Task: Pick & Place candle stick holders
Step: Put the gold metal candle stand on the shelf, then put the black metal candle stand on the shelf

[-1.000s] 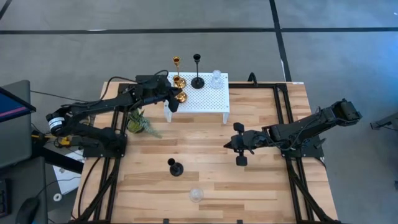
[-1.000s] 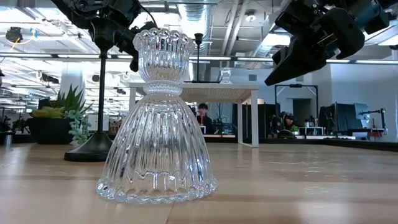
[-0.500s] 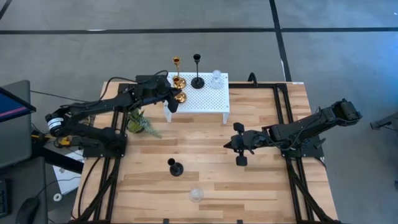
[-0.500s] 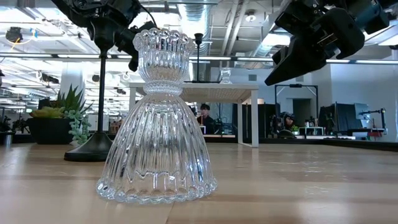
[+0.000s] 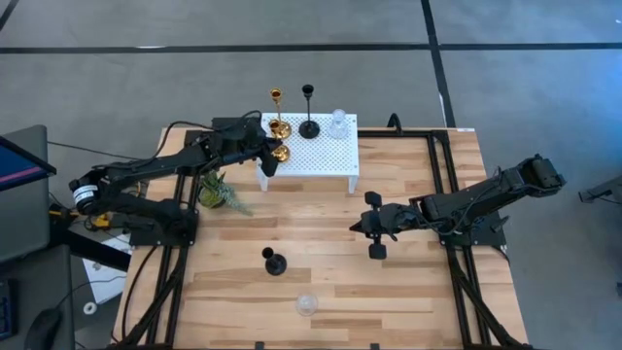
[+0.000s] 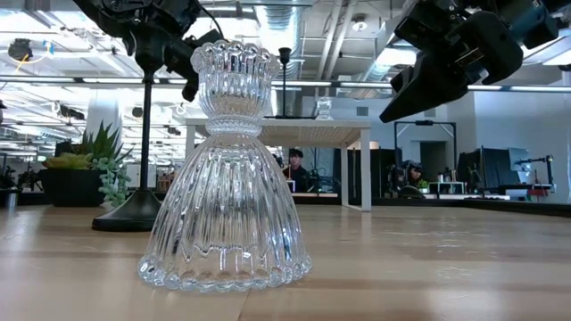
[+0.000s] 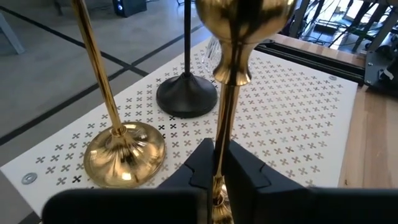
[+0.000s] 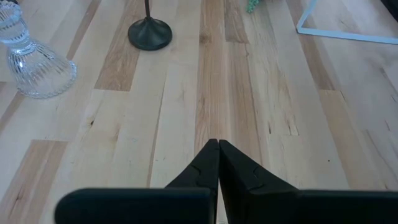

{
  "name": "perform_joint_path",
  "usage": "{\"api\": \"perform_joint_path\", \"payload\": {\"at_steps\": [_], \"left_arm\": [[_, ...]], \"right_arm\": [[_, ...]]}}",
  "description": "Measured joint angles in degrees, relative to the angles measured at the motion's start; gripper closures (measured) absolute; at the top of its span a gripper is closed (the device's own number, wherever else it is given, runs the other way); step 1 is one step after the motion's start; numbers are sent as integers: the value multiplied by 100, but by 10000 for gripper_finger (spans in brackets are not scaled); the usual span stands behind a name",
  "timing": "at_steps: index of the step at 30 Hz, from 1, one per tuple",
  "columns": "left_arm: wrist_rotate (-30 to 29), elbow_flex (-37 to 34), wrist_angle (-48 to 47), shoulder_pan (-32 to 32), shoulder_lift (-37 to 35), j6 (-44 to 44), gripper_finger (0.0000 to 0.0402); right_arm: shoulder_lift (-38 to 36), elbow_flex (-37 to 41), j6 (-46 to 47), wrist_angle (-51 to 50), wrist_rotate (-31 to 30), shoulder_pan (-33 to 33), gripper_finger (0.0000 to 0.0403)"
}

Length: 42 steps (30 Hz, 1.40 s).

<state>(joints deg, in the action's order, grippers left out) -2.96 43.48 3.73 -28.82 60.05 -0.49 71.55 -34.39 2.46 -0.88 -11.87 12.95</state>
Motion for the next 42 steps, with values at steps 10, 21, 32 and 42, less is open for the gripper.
{"api": "perform_joint_path", "payload": {"at_steps": [10,21,32,42], "left_arm": [[-68,-24,4,2,20,-151,318],[-151,-15,42,2,-25,92,241],[-149,-9,-657,12,-790,167,225],[328,-9,-2037,341,-1780,-135,241]], "right_arm": [[0,0,-1,0,-14,0,403],[0,0,0,-1,-15,2,403],[0,0,2,-3,-15,2,403],[0,0,0,-3,-16,1,403]]}}
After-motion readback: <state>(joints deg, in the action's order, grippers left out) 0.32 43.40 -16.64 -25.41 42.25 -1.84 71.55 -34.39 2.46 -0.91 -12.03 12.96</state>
